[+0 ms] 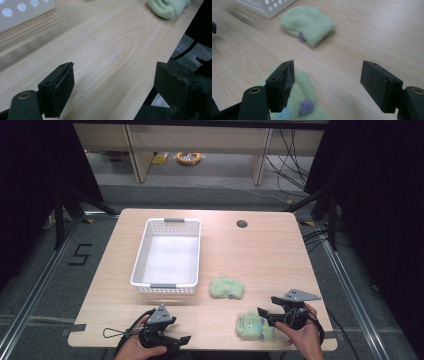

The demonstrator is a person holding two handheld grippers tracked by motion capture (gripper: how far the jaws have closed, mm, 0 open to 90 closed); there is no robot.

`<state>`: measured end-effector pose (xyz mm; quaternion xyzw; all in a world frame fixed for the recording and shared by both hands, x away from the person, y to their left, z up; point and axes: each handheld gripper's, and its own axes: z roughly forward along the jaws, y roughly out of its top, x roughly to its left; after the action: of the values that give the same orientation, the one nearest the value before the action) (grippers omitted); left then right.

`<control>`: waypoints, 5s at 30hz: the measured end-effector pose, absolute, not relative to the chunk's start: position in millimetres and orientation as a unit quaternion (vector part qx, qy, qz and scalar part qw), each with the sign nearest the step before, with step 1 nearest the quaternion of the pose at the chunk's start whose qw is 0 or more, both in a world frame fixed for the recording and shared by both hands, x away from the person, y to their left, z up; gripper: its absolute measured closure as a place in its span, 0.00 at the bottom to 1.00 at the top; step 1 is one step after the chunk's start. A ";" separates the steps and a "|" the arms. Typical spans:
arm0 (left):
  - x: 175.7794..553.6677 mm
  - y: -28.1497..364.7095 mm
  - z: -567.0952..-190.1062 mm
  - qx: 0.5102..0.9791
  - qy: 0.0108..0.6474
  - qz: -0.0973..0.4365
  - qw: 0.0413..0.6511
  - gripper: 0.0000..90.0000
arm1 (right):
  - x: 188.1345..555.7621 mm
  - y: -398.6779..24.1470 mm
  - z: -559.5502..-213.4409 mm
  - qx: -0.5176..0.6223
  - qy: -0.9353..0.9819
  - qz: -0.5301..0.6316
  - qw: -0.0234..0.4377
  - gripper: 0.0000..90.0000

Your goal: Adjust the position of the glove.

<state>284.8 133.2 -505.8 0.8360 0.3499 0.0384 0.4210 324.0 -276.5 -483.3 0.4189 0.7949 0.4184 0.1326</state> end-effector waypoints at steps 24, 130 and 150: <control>286.2 134.4 -506.2 0.834 0.355 0.039 0.421 0.18 | 330.9 -250.0 -466.8 0.384 0.810 0.428 0.114 0.40; 290.5 142.2 -502.0 0.812 0.378 0.045 0.442 0.18 | 335.2 -156.3 -462.5 0.229 0.895 0.377 0.065 0.95; 290.4 142.0 -502.4 0.814 0.376 0.045 0.440 0.18 | 315.2 -144.3 -489.5 0.216 0.913 0.343 0.051 0.94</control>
<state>290.4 142.0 -502.4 0.8145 0.3760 0.0447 0.4396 315.2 -144.3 -489.5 0.2160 0.9126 0.3433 0.0512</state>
